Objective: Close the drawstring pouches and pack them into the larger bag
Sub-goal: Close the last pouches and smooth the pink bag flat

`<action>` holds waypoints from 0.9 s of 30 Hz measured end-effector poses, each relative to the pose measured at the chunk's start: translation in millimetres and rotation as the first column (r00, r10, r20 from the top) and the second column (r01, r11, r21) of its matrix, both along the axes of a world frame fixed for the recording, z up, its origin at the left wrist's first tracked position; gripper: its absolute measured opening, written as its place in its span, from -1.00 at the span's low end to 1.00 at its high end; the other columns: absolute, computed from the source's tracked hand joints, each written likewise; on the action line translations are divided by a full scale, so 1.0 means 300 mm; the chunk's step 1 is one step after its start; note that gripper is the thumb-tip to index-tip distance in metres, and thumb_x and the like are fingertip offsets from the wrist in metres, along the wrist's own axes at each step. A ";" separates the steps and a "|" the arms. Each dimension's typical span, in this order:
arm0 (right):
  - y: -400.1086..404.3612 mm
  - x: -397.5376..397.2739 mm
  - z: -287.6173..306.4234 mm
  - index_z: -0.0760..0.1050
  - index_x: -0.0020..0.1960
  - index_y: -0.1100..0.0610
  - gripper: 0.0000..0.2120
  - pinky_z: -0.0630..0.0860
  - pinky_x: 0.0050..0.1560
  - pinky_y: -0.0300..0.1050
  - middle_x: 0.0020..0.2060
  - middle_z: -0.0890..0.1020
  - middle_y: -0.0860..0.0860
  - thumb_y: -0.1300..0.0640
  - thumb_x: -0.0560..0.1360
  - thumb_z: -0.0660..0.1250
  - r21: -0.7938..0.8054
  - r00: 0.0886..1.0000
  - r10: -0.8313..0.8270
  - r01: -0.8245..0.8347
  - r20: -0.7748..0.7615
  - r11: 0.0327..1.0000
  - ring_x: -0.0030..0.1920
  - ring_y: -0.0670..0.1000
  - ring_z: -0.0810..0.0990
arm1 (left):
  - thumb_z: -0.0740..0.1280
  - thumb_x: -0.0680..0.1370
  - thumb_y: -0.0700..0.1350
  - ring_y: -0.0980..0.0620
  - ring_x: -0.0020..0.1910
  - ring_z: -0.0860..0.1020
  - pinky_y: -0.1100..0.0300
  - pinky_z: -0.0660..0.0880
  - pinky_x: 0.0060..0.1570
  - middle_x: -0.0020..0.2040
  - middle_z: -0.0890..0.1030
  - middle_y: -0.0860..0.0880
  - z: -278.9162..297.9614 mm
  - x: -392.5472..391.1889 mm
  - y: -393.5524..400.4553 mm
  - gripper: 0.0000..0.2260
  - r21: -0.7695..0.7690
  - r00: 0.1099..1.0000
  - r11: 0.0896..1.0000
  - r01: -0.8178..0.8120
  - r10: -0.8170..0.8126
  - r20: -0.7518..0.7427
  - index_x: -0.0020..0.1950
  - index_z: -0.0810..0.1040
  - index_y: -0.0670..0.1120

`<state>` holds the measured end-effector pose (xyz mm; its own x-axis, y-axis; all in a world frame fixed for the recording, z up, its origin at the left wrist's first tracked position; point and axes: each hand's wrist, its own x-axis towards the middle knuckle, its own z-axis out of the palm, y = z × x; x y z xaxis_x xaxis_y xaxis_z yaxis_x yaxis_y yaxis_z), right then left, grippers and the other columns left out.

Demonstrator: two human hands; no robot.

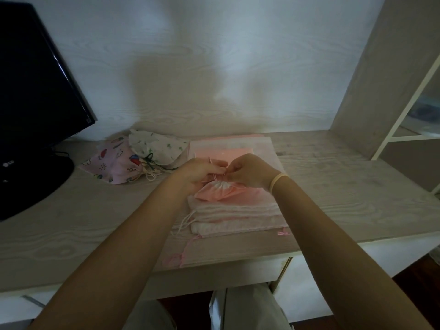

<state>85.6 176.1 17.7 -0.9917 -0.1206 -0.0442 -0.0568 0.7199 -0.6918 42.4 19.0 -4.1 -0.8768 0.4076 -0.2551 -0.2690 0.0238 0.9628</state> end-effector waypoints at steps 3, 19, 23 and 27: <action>0.000 0.010 0.014 0.65 -0.21 0.19 -0.81 0.43 -0.44 -0.27 -0.44 0.57 0.07 0.06 0.46 0.45 -0.001 1.000 0.009 -0.009 0.029 1.000 -0.48 -0.03 0.45 | 0.34 0.49 -0.43 0.05 -0.23 0.63 0.31 0.56 -0.30 -0.17 0.65 -0.11 -0.003 0.002 -0.003 -0.81 -0.024 0.999 0.999 -0.040 0.040 -0.022 -0.02 0.59 -0.19; -0.027 -0.082 0.032 0.62 0.13 0.22 -0.73 0.50 0.18 0.01 -0.02 0.64 0.14 0.10 0.50 0.38 0.158 0.991 0.078 -0.094 0.106 0.983 0.02 0.14 0.59 | 0.53 0.36 -0.27 0.04 -0.17 0.66 0.16 0.60 -0.04 -0.24 0.67 0.09 -0.032 0.003 0.000 -0.77 -0.315 0.810 0.895 -0.315 0.081 -0.581 -0.21 0.66 0.07; -0.023 -0.078 0.016 0.61 0.14 0.22 -0.72 0.51 0.03 -0.14 -0.09 0.61 0.06 0.11 0.48 0.41 0.110 0.989 0.050 -0.065 0.141 0.992 -0.07 0.03 0.55 | 0.42 0.39 -0.33 0.07 -0.18 0.63 0.23 0.56 -0.08 -0.22 0.66 0.07 -0.055 -0.006 -0.002 -0.76 -0.319 0.768 0.873 -0.369 0.093 -0.634 -0.19 0.67 0.03; -0.004 -0.085 -0.003 0.60 0.13 0.21 -0.75 0.46 -0.15 -0.31 -0.11 0.59 0.01 0.16 0.48 0.41 -0.015 0.993 0.016 -0.015 0.115 1.000 -0.11 -0.03 0.54 | 0.38 0.44 -0.33 0.06 -0.22 0.62 0.27 0.53 -0.13 -0.16 0.67 -0.01 -0.062 -0.010 0.007 -0.80 -0.276 0.758 0.861 -0.427 0.174 -0.629 -0.15 0.64 -0.02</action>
